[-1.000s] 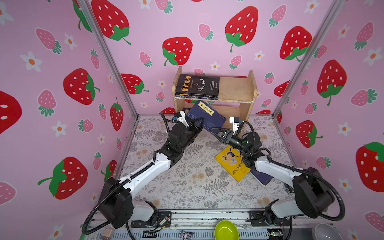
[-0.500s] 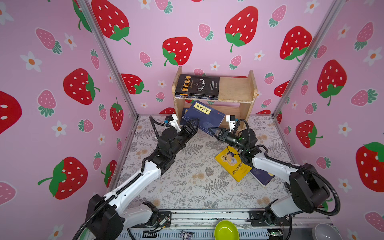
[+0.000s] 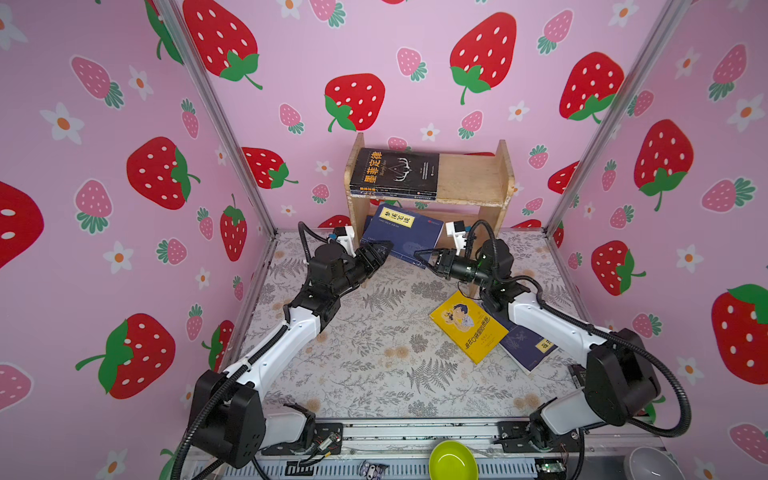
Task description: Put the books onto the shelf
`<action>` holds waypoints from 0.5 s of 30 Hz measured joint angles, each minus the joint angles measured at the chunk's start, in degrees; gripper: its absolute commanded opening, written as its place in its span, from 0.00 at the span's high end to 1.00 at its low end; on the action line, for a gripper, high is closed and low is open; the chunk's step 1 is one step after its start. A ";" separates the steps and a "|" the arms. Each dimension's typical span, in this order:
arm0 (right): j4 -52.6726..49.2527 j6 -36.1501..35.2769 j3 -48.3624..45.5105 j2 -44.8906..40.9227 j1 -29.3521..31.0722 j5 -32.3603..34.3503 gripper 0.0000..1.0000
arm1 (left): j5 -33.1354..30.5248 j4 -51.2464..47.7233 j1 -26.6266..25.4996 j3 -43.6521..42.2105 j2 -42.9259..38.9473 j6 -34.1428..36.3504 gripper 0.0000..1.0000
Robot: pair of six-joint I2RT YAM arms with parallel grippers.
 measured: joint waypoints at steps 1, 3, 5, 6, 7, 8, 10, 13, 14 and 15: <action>-0.90 -0.33 0.20 0.00 -0.13 -0.31 1.00 | 0.59 0.44 0.00 0.07 0.22 0.04 0.44; -2.40 -0.72 0.50 0.00 -0.37 -0.70 1.00 | 1.49 1.31 0.00 0.28 0.50 -0.11 0.57; -3.39 -0.92 0.85 0.00 -0.66 -0.92 1.00 | 2.03 2.64 0.00 0.50 0.96 -0.63 0.72; -3.41 -0.94 1.09 0.00 -0.76 -0.96 1.00 | 1.99 3.06 0.00 0.55 1.25 -0.96 0.79; -3.39 -0.98 1.42 0.02 -0.87 -0.96 1.00 | 1.97 3.41 0.00 0.57 1.60 -0.98 0.85; -3.69 -1.29 1.95 0.15 -0.87 -0.92 1.00 | 2.03 4.59 0.04 0.61 2.03 -2.45 0.91; -3.50 -1.38 2.47 1.29 -0.98 -0.70 0.91 | 1.81 5.77 0.04 1.36 2.21 -3.82 1.00; -3.06 -1.81 4.57 3.43 -1.09 -0.39 0.59 | -0.24 6.45 0.00 1.44 2.51 -4.81 1.00; -3.19 -1.86 5.03 4.04 -1.07 0.28 0.55 | -1.03 6.97 -0.02 1.44 2.60 -4.74 1.00; -3.30 -2.38 5.60 4.94 -1.07 1.14 0.51 | -1.79 7.17 -0.04 1.44 2.64 -4.76 1.00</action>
